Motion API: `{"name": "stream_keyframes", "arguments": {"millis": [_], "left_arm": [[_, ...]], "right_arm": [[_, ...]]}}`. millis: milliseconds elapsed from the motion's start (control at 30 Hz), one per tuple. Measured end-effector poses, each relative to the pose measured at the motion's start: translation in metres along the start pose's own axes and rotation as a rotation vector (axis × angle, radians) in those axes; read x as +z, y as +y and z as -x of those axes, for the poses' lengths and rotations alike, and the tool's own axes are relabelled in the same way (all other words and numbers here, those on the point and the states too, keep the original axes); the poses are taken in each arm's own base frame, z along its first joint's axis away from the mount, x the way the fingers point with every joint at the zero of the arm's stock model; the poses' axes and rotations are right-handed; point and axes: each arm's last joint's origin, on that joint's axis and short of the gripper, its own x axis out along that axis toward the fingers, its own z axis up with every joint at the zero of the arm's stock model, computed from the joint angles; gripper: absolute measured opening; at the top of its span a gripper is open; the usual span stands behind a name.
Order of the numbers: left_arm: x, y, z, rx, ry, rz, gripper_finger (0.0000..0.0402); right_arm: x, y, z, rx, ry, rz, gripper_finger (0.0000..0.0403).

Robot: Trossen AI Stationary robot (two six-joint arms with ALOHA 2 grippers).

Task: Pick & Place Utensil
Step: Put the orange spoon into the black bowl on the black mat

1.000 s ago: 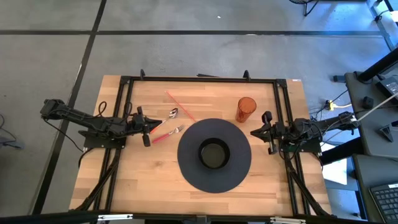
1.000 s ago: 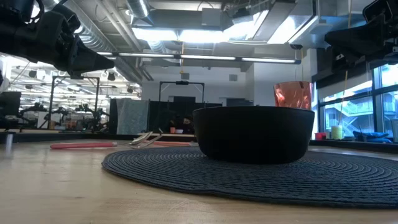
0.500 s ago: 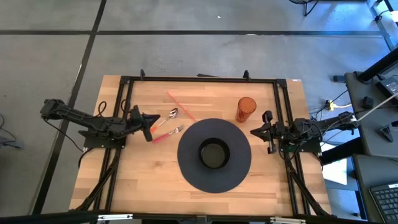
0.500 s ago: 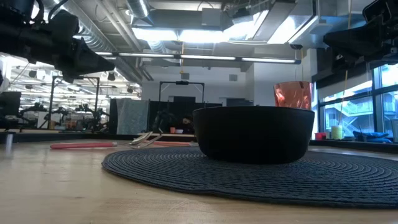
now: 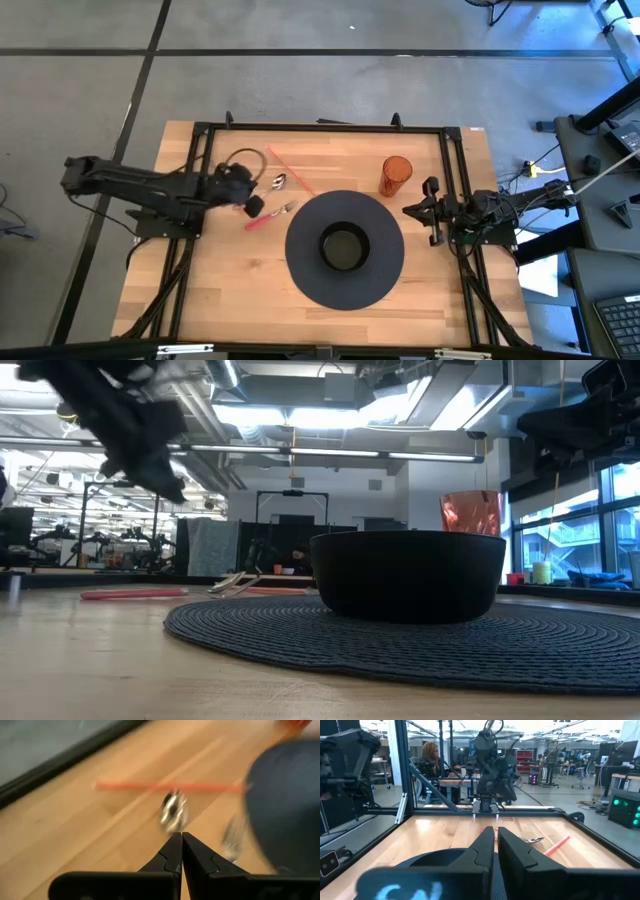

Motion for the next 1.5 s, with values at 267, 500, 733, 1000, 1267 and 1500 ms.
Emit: {"name": "stream_keyframes", "arguments": {"millis": [267, 500, 733, 1000, 1267, 1500], "left_arm": [[0.022, -0.022, -0.044, -0.088, 0.295, -0.174, 0.0046], [0.037, -0.027, -0.075, -0.107, 0.434, -0.186, 0.0149], [0.039, -0.019, -0.093, -0.092, 0.532, -0.169, 0.0204], [0.036, -0.012, -0.104, -0.084, 0.594, -0.175, 0.0201], [0.032, -0.013, -0.116, -0.081, 0.609, -0.212, 0.0201], [0.025, -0.010, -0.132, -0.032, 0.634, -0.256, 0.0200]], "right_arm": [[0.000, 0.000, 0.000, 0.000, 0.000, 0.004, 0.0026], [0.000, 0.000, 0.000, 0.000, 0.000, 0.004, 0.0026], [0.000, 0.000, 0.000, 0.000, 0.000, 0.000, 0.0026], [0.000, 0.000, 0.000, 0.000, 0.000, 0.000, 0.0026], [0.000, 0.000, 0.000, 0.000, 0.000, -0.002, 0.0026], [0.000, 0.000, 0.000, 0.000, 0.000, -0.003, 0.0026]]}}
